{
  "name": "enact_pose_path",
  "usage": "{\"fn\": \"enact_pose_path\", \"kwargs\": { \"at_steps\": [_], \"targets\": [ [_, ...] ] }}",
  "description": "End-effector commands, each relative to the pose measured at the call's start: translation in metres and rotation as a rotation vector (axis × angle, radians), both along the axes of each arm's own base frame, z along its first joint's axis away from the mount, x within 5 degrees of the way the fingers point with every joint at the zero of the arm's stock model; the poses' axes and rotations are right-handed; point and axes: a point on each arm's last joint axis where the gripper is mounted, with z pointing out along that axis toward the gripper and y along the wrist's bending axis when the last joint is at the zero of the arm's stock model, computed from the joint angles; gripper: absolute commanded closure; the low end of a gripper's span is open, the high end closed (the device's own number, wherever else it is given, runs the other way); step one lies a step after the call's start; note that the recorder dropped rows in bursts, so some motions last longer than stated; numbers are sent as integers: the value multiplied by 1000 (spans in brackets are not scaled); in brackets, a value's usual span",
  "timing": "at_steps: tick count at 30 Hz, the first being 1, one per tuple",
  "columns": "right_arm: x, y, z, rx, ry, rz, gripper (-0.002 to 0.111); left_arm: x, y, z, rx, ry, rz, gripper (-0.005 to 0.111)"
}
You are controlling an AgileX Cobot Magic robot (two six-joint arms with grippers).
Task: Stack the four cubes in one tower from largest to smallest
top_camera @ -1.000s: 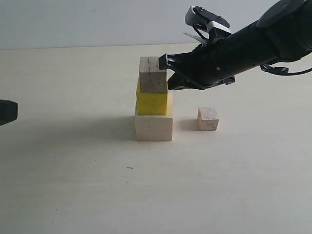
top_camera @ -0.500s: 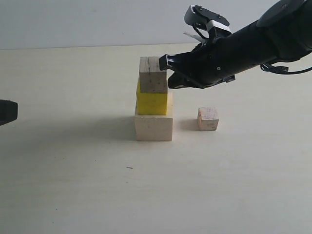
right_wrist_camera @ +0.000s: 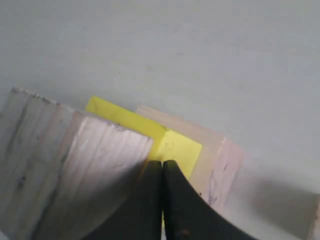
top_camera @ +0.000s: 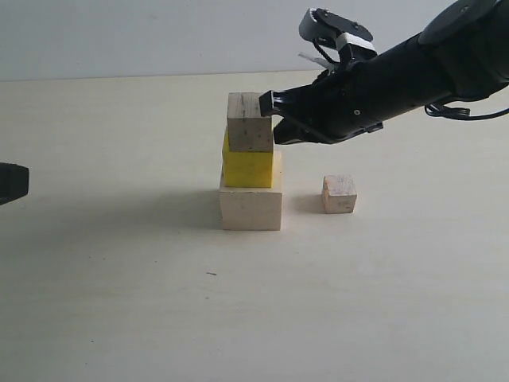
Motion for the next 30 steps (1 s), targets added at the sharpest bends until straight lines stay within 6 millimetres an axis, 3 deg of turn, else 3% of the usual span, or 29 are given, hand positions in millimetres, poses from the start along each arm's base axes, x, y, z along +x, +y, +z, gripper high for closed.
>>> {"fn": "enact_pose_path", "kwargs": {
  "at_steps": [1, 30],
  "targets": [
    [1, -1, 0, -3, -13, 0, 108, 0, 0, 0, -13, -5, 0, 107],
    [2, -1, 0, -13, -41, 24, 108, 0, 0, 0, -13, -5, 0, 107]
  ]
}}
